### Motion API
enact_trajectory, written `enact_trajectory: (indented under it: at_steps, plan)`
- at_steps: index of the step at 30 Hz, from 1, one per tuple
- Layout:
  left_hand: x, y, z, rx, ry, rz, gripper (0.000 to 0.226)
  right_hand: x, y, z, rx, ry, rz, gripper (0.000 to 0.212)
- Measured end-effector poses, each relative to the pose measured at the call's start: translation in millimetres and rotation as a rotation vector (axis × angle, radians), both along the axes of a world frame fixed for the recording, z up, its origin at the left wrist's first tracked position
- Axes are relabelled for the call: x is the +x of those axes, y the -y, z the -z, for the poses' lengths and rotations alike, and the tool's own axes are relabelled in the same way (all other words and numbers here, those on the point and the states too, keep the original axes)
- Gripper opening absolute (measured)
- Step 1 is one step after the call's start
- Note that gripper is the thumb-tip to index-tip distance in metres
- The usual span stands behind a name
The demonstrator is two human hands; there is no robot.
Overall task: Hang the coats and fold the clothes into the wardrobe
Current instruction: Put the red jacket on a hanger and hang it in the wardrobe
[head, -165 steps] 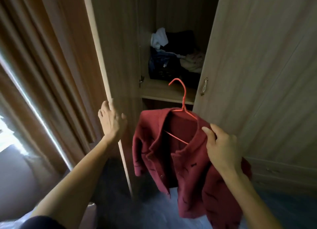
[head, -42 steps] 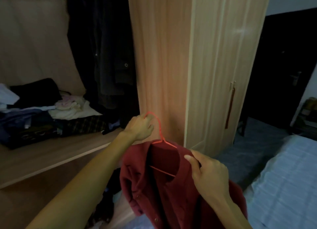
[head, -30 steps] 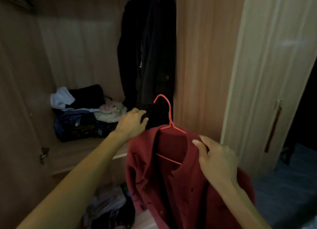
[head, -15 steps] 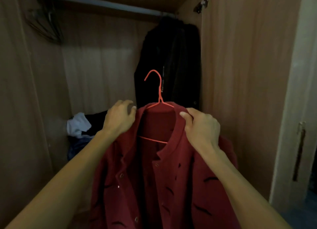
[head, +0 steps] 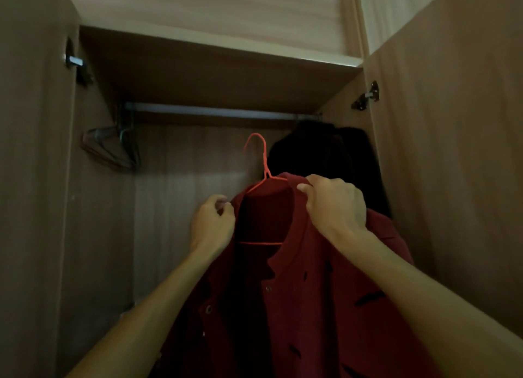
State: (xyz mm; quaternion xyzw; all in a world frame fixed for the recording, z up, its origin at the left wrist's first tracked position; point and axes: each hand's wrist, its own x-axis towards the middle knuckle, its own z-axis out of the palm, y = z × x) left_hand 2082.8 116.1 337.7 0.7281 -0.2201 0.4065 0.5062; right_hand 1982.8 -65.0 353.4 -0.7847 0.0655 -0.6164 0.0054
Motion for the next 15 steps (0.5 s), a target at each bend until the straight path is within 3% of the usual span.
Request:
enact_trajectory:
  at_steps: [5, 10, 15]
  plan:
    - [51.0, 38.0, -49.6, 0.052, 0.129, -0.035, 0.025, 72.5, 44.3, -51.6, -0.033, 0.035, 0.069, 0.032]
    - [113.9, 89.6, -101.5, -0.013, 0.199, 0.082, 0.015, 139.5, 89.2, -106.8, -0.074, 0.059, 0.109, 0.031]
    - [169.1, 138.0, -144.4, -0.087, 0.222, 0.193, 0.029, 193.1, 124.3, -168.9, -0.089, 0.110, 0.183, 0.030]
